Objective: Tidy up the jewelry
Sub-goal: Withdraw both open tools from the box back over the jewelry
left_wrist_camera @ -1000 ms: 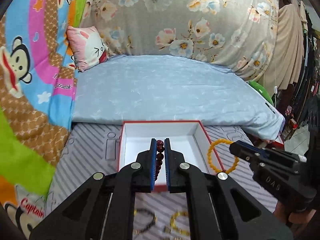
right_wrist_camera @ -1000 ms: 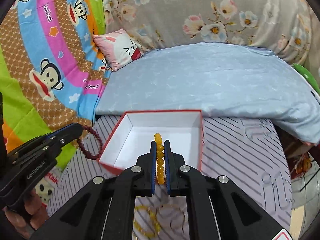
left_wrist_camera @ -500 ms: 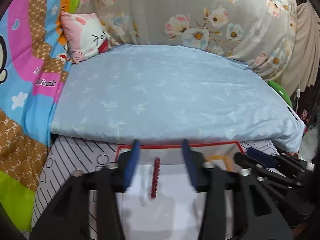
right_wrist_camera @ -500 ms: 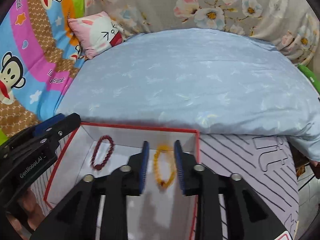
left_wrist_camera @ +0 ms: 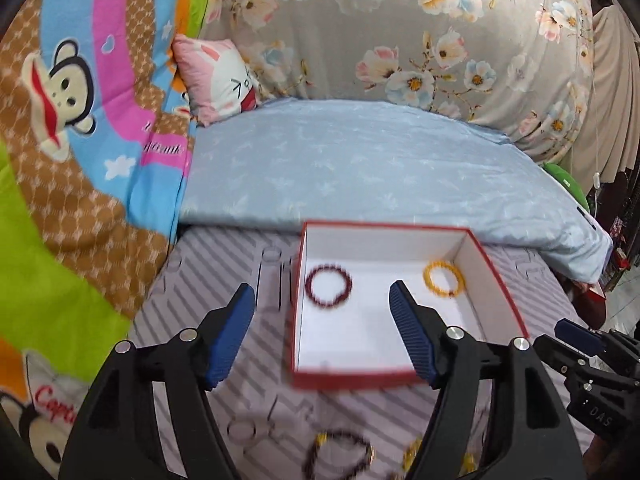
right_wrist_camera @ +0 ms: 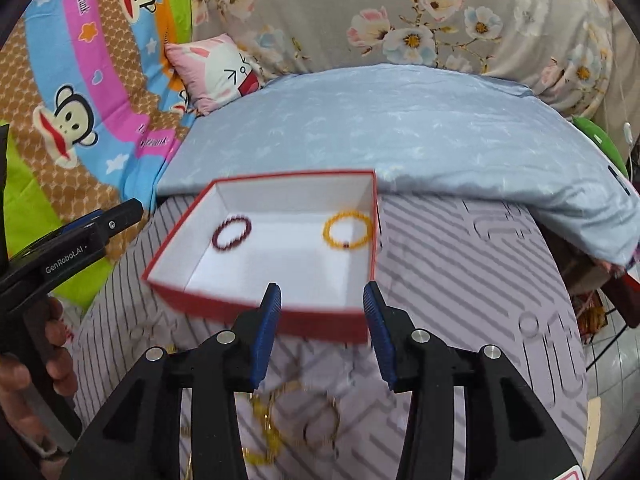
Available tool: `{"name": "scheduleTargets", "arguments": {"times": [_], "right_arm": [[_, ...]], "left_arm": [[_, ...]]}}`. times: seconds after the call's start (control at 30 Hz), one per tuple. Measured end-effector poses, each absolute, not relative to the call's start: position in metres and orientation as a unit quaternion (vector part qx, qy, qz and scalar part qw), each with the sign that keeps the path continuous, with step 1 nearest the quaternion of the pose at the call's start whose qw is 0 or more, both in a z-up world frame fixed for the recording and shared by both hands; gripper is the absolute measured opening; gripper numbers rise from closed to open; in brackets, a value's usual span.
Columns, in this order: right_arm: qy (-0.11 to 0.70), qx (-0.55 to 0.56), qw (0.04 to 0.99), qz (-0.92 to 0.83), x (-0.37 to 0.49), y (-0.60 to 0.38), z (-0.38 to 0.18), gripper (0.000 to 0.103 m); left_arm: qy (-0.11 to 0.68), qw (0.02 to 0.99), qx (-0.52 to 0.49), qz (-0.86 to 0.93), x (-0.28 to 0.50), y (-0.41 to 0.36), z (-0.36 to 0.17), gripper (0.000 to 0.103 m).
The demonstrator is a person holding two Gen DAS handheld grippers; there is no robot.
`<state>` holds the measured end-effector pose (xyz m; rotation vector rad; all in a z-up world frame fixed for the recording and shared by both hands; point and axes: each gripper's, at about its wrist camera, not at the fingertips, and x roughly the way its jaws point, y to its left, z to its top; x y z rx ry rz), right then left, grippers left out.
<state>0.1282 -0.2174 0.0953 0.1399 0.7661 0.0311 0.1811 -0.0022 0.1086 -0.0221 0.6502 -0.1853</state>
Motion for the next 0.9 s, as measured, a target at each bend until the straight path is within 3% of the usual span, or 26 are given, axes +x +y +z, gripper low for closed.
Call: {"name": "scheduleTargets", "arguments": {"times": [0.43,0.9], "right_arm": [[0.424,0.069,0.903,0.004,0.018,-0.207,0.050,0.043],[0.448,0.066,0.891,0.027,-0.021,-0.185,0.027,0.043]], "left_arm": [[0.389,0.917,-0.011,-0.090,0.072,0.004,0.044,0.066],[0.418,0.904,-0.017,-0.091,0.023,-0.001,0.011,0.066]]}}
